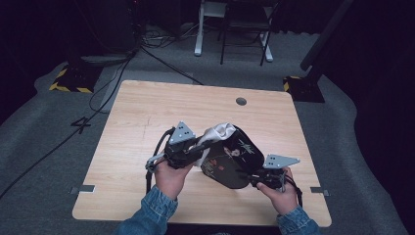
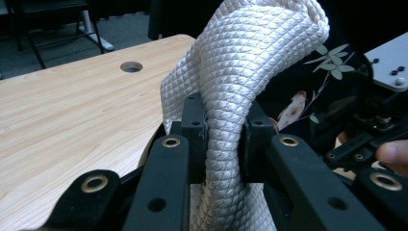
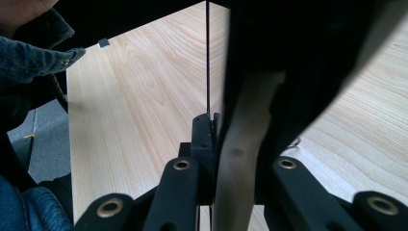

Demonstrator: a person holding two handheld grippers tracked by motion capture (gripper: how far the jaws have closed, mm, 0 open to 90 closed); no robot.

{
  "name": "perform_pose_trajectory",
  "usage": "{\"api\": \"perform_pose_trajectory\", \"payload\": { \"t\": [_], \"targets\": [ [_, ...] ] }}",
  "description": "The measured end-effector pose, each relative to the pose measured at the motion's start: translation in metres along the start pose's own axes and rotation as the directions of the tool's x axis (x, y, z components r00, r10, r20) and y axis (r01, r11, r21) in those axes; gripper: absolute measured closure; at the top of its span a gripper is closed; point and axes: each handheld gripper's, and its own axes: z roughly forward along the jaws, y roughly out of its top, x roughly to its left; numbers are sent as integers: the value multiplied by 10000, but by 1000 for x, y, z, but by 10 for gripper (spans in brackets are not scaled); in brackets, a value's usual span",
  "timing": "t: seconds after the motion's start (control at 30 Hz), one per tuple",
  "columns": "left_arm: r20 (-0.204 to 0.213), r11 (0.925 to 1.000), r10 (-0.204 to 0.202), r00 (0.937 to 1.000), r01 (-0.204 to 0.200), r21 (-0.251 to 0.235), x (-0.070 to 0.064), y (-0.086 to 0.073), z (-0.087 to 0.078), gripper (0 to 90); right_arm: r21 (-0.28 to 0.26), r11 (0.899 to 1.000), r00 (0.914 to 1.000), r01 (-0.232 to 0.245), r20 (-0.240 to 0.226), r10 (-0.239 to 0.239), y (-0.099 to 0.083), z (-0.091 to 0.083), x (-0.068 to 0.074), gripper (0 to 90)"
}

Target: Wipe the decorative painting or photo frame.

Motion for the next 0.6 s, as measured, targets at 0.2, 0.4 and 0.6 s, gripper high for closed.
{"api": "perform_pose_trajectory", "payload": {
  "t": [0.2, 0.4, 0.6],
  "targets": [
    [77, 9999, 93, 9999, -93, 120, -4, 1, 7, 769, 95, 9999, 10000, 57, 14, -58, 0, 0, 1, 802],
    [405, 9991, 296, 9987, -308, 294, -13, 4, 13, 768, 118, 9999, 10000, 87, 11, -88, 1, 1, 1, 803],
    [676, 9946, 826, 9943, -865, 571, -31, 6, 24, 768, 161, 9998, 9999, 104, 32, -105, 2, 2, 2, 802]
  ]
}}
